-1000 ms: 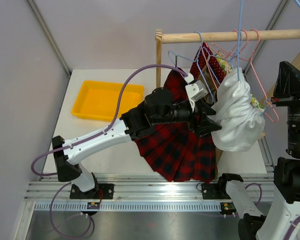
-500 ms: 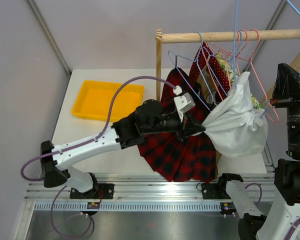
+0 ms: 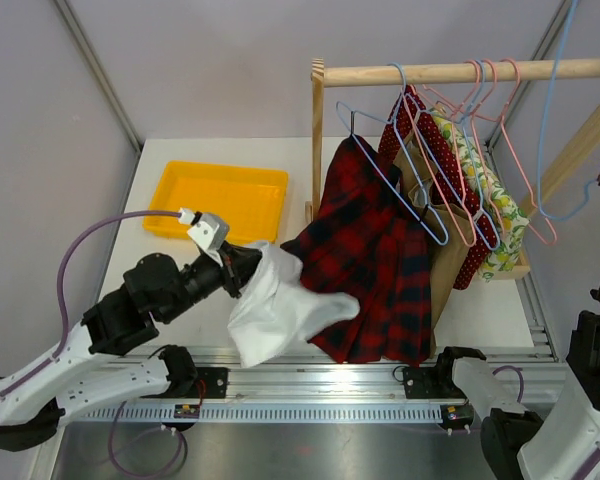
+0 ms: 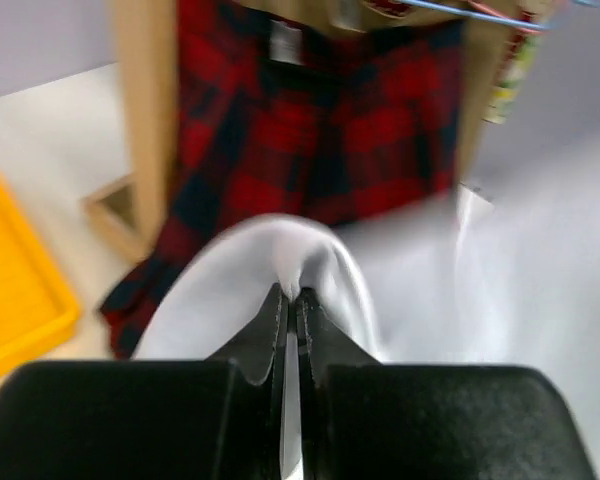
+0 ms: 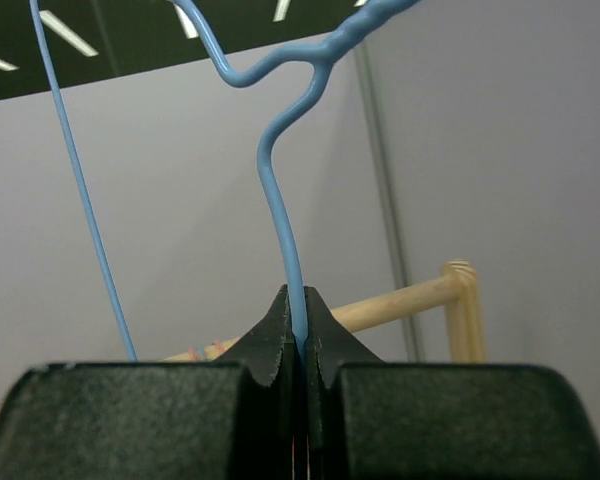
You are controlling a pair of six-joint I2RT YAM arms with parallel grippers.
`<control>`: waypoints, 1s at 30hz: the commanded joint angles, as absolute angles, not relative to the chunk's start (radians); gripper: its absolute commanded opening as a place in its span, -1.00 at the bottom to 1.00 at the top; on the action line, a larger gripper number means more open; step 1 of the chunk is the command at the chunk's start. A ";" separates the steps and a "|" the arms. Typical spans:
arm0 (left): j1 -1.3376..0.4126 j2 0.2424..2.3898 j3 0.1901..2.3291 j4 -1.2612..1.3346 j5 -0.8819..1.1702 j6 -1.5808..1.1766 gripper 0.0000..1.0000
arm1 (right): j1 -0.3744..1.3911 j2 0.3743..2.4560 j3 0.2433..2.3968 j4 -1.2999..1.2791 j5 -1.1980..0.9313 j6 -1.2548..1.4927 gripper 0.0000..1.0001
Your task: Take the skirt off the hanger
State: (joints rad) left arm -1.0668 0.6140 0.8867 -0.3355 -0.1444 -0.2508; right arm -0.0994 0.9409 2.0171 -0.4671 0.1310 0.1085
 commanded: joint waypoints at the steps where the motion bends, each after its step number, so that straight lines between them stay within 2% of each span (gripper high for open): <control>1: -1.017 0.708 1.065 -0.501 -0.267 -0.158 -1.00 | -0.103 0.887 2.004 -0.419 0.363 -0.049 -1.00; 6: -0.979 0.906 1.236 -0.512 -0.290 -0.068 -1.00 | -0.103 0.813 1.915 -0.458 0.548 -0.141 -1.00; 9: -0.838 0.994 1.319 -0.502 -0.229 -0.054 -1.00 | -0.103 0.785 1.882 -0.536 0.607 -0.130 -1.00; 13: -0.514 1.086 1.387 -0.466 -0.115 -0.116 -1.00 | -0.103 0.743 1.815 -0.583 0.753 -0.158 -1.00; 16: -0.336 1.187 1.480 -0.466 -0.091 -0.178 -1.00 | -0.103 0.707 1.726 -0.539 0.914 -0.254 -1.00; 19: -0.204 1.297 1.584 -0.463 -0.040 -0.238 -1.00 | -0.103 0.672 1.610 -0.441 0.985 -0.389 -1.00; 21: -0.148 1.351 1.647 -0.451 -0.018 -0.256 -1.00 | -0.101 0.649 1.542 -0.410 0.992 -0.413 -1.00; 26: -0.058 1.514 1.695 -0.477 0.046 -0.333 -1.00 | -0.101 0.657 1.500 -0.518 0.971 -0.341 -1.00; 30: -0.002 1.517 1.586 -0.419 0.135 -0.405 -1.00 | -0.101 0.666 1.555 -0.786 0.891 -0.101 -1.00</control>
State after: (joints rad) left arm -0.0261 1.5284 1.6276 -0.4934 0.0292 -0.3248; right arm -0.0994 0.6621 1.5078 -0.6239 0.9237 -0.2600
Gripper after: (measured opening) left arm 0.016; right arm 0.041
